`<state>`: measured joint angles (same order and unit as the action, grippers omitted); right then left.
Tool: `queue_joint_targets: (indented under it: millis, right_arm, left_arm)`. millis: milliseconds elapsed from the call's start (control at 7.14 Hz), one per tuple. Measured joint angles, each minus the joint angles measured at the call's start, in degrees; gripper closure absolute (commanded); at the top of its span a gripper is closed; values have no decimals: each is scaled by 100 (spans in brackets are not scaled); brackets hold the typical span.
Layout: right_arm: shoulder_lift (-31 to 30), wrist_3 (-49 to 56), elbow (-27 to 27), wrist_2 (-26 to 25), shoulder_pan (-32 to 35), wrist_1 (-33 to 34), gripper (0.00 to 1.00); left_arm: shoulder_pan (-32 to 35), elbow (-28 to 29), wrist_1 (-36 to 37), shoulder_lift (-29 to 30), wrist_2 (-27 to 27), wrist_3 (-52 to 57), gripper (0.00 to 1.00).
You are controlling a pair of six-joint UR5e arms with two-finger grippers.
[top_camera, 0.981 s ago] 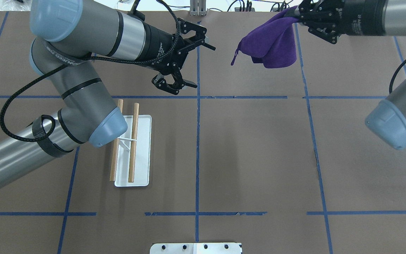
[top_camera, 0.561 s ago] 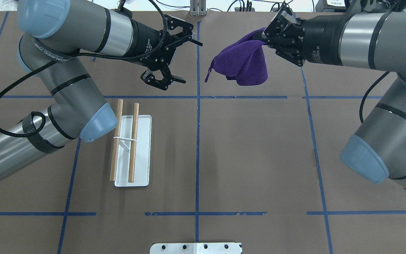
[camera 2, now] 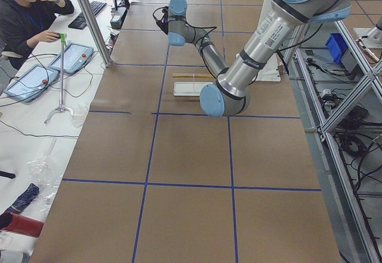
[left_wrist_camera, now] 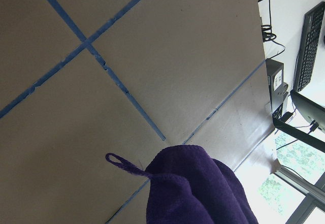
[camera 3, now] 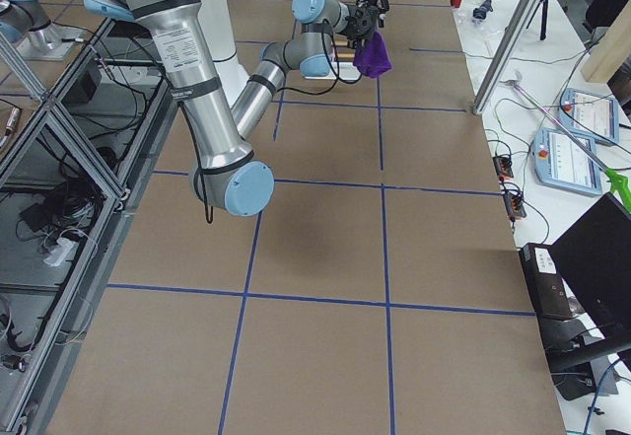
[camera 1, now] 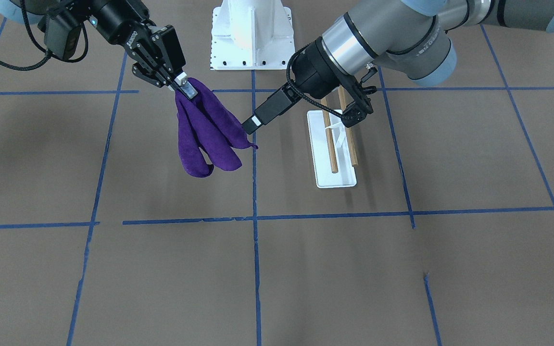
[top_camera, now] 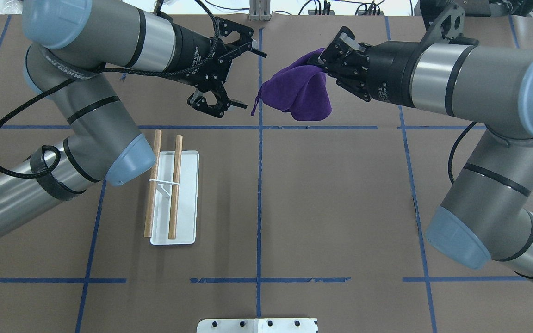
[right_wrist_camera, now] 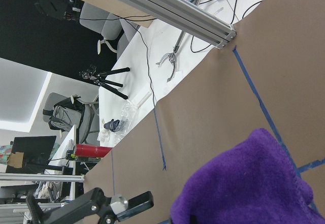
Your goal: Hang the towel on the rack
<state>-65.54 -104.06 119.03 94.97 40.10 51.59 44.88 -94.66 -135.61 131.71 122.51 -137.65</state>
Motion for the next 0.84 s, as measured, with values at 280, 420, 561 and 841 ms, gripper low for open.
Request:
queue_joint_targets:
  millis: [280,420,561,841]
  right_arm:
    - [37,0,16,-105,-106,0,100]
    - [39,0,30,-139,-146,0,100]
    - [41,0,47,-170,-174,0,100]
    - [41,0,72,-187,-199,0,100]
  left_arm:
    - [-4,0,-23,27,-6,-154,0]
    - [-5,0,-30,39,-7,-203,1]
    - [-8,0,-34,52,-7,-225,2]
    - [-16,-1,-38,95,-7,-237,2]
